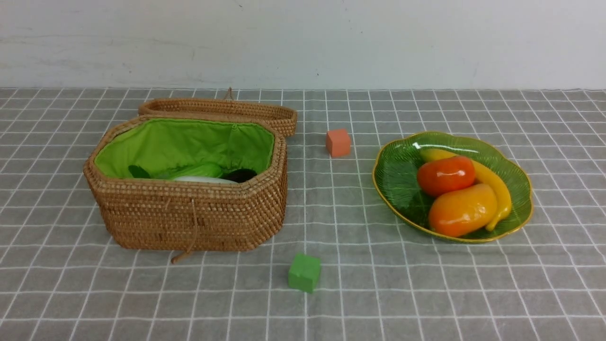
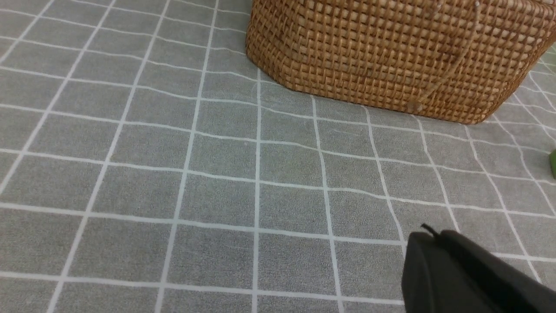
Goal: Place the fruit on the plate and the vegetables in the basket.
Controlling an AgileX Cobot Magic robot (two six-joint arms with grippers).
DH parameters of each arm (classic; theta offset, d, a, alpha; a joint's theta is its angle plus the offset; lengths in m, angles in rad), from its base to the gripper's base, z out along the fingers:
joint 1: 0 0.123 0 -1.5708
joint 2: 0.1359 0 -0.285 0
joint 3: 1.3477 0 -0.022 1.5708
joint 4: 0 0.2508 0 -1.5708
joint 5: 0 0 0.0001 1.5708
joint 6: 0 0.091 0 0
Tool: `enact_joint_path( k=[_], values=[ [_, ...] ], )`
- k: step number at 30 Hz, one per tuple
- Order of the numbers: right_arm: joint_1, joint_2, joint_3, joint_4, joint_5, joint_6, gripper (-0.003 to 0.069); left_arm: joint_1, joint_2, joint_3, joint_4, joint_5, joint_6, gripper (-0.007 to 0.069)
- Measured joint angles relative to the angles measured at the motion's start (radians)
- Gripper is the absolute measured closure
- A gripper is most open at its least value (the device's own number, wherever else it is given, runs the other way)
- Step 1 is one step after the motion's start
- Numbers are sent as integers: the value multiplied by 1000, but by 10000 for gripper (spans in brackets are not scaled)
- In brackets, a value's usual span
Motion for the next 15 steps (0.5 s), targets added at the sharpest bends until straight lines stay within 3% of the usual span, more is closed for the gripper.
enact_joint_path(
  k=[15],
  values=[
    [0, 0, 0, 0, 0, 0, 600, 0, 0, 0, 0, 0, 0, 638]
  ],
)
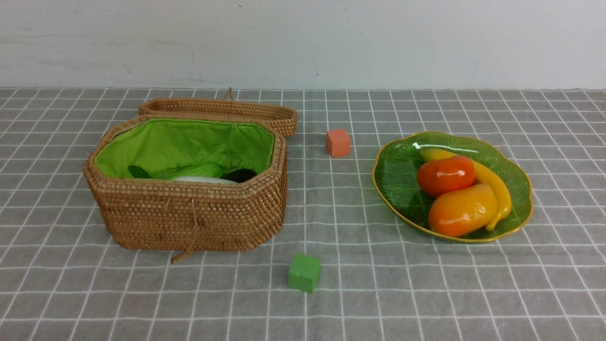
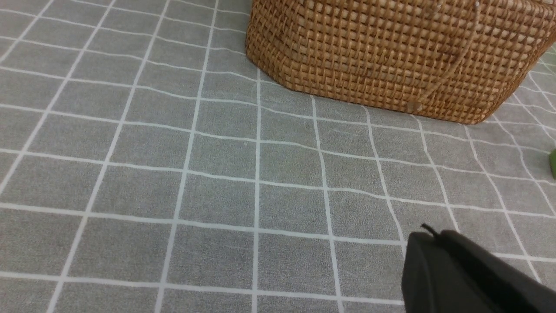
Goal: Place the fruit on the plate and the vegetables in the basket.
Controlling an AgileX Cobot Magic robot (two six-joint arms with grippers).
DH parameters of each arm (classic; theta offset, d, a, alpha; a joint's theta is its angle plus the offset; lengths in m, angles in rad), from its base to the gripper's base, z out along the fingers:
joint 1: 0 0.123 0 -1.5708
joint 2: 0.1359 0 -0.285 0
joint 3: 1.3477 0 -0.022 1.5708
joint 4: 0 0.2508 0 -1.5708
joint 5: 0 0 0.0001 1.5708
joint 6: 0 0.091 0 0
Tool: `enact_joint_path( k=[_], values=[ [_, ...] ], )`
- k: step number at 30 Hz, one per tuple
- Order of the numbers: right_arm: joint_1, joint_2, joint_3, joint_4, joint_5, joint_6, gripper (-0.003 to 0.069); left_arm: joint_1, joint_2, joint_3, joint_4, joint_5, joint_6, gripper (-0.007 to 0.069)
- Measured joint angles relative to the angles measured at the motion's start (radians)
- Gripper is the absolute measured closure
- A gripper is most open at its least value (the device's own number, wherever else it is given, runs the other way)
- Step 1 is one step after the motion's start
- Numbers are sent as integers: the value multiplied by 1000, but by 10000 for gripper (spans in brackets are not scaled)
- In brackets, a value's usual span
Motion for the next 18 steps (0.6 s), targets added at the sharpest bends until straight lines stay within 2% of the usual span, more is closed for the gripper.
enact_joint_path(
  k=[18],
  values=[
    [0, 0, 0, 0, 0, 0, 582, 0, 0, 0, 0, 0, 0, 625]
  ],
)
